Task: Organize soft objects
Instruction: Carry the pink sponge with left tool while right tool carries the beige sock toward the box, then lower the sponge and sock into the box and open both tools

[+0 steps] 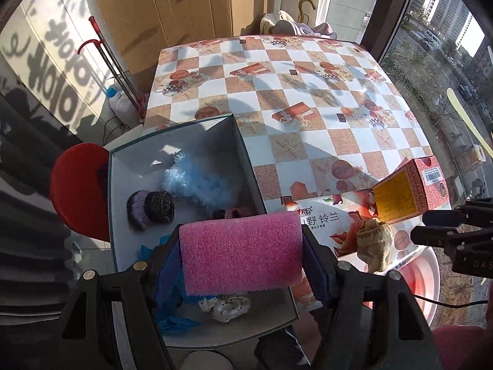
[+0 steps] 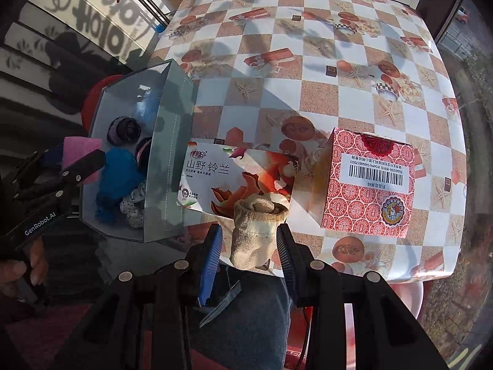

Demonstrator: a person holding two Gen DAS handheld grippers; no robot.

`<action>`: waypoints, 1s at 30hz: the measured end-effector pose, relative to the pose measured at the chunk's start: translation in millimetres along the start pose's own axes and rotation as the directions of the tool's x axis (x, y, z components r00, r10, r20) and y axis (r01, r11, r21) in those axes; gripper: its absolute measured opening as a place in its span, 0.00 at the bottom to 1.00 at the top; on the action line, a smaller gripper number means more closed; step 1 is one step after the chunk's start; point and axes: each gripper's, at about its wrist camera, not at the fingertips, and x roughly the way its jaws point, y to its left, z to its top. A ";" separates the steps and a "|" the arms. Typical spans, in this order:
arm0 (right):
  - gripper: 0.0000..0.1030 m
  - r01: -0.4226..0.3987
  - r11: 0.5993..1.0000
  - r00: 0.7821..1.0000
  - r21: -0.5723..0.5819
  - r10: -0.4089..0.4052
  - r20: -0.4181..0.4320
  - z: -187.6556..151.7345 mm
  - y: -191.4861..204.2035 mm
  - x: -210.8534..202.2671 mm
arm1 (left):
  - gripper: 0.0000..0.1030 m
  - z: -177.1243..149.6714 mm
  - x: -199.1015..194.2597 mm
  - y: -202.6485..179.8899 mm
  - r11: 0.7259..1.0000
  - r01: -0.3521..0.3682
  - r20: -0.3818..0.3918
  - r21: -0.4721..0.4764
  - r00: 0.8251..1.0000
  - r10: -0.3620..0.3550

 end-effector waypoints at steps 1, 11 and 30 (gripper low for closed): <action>0.39 -0.009 1.000 1.000 -0.028 0.009 0.009 8.2 10.9 -0.8 | 0.72 -3.2 -0.4 7.0 1.000 -0.008 -0.002 -0.021 1.000 0.008; 0.78 -0.021 0.980 0.994 -0.198 0.000 -0.106 34.0 51.2 32.8 | 0.72 -29.5 -1.4 55.3 0.979 -0.062 -0.035 -0.192 0.998 0.056; 0.40 0.067 0.996 0.975 -0.064 -0.079 -0.206 -42.4 23.8 174.2 | 0.72 -49.8 17.3 48.6 0.994 -0.112 -0.135 -0.016 0.985 0.109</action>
